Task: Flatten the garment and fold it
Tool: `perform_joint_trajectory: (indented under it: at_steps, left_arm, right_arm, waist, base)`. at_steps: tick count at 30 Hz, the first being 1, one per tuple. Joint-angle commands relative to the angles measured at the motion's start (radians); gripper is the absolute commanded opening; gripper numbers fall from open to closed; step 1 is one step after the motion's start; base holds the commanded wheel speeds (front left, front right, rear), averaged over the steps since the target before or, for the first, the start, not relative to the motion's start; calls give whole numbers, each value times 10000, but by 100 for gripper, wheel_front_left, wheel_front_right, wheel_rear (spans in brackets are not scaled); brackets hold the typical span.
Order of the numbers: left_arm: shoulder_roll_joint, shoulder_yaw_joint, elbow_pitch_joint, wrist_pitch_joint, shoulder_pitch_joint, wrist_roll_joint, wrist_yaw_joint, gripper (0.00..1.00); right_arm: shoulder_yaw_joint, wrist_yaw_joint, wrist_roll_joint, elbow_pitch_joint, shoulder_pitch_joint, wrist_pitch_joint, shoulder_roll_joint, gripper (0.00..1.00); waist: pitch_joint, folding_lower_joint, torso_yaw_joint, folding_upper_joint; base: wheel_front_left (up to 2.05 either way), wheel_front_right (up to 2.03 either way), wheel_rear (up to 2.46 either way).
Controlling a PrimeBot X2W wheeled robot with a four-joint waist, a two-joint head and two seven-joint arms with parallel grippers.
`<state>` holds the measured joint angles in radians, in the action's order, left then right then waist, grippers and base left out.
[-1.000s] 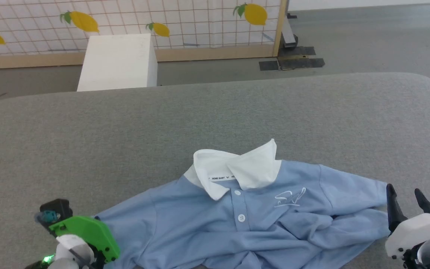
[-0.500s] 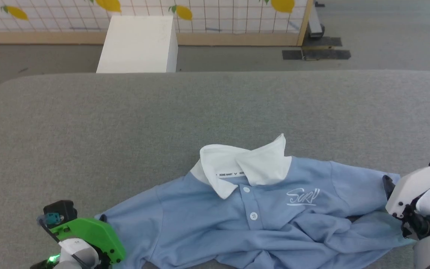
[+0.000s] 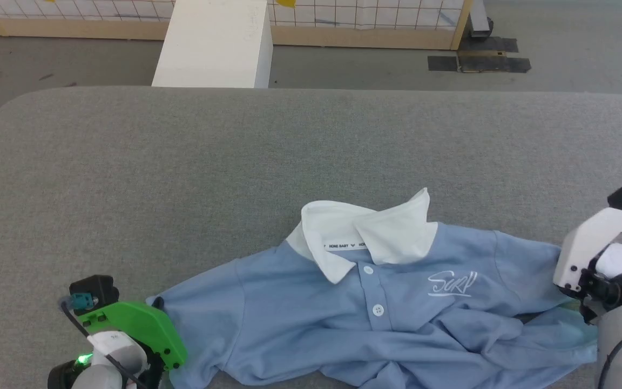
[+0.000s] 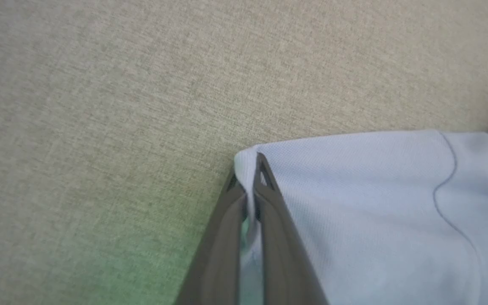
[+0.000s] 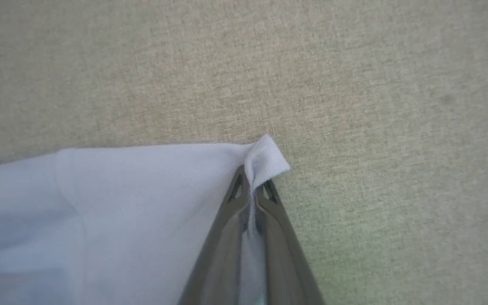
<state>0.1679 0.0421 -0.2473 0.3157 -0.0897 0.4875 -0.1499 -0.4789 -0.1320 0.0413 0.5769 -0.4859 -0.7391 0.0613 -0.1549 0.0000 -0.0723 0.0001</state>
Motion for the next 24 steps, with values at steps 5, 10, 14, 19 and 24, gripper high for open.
perform_joint_trajectory:
  at_steps: [5,10,14,19,24]
  left_arm:
    - [1053,325,803,607,-1042,121,1122,0]
    - [1915,170,1429,565,-2493,-247,1407,0]
    - [2253,-19,1613,328,-4033,-576,1259,0]
    - [2519,-375,1247,-349,-6333,-859,1019,0]
    - [2563,-787,468,-1744,-9507,-1237,433,0]
  right_arm:
    - [1207,13,-497,-1514,-289,167,389,0]
    - [2081,13,-757,-2593,-1317,378,1108,0]
    - [2725,13,-767,-3050,-2641,472,1639,0]
    - [3476,13,-552,-3330,-4601,871,2009,0]
    - [4086,13,45,-3040,-7387,2032,2176,0]
  waist:
    - [83,0,191,-1]
    - [-303,0,316,-1]
    - [-892,0,438,-1]
    - [-1800,0,565,-1]
    - [-2837,0,642,-1]
  base:
    - [0,0,0]
    - [0,0,0]
    - [0,0,0]
    - [0,0,0]
    - [0,0,0]
